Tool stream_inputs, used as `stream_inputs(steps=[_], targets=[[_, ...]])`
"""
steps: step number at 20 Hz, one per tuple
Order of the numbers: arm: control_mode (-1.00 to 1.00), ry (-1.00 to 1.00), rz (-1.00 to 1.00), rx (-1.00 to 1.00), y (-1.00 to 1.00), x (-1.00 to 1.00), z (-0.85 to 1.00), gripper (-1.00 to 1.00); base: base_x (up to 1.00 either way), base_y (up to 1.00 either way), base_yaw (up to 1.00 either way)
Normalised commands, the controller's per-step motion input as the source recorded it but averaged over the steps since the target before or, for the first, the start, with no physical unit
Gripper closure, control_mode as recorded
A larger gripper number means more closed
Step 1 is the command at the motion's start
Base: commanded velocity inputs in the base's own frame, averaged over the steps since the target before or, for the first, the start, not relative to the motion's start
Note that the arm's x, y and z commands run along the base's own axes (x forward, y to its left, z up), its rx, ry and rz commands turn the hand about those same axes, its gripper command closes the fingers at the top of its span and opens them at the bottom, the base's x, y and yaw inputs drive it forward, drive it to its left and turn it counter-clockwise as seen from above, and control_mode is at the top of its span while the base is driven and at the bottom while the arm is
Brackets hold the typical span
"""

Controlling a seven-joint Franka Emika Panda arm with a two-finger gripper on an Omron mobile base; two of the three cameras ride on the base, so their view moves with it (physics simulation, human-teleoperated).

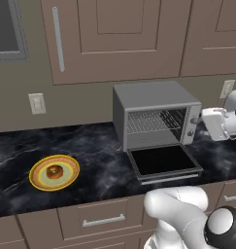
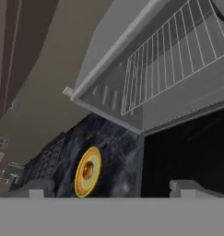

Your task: Pick up the bagel from the plate, place it on the toaster oven rack, close the door, and set the timer.

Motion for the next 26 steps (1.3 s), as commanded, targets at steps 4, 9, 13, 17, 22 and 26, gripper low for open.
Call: stream_inputs(steps=[4, 9, 13, 17, 22, 26], targets=[[-1.00, 0.00, 0.00, 0.16, 0.00, 0.29, -0.21, -1.00, 0.00, 0.00, 0.00], [-1.00, 0.00, -0.03, 0.13, 0.00, 0.36, -0.22, -1.00, 0.00, 0.00, 0.00], [-1.00, 0.00, -0.05, 0.08, 0.01, 0.40, -0.26, -1.00, 0.00, 0.00, 0.00], [-1.00, 0.00, -0.06, 0.04, 0.03, 0.32, -0.33, -1.00, 0.00, 0.00, 0.00], [-1.00, 0.01, -0.08, 0.01, 0.02, 0.43, -0.32, -1.00, 0.00, 0.00, 0.00], [-1.00, 0.00, -0.07, 0.01, 0.00, 0.34, -0.25, -1.00, 0.00, 0.00, 0.00]])
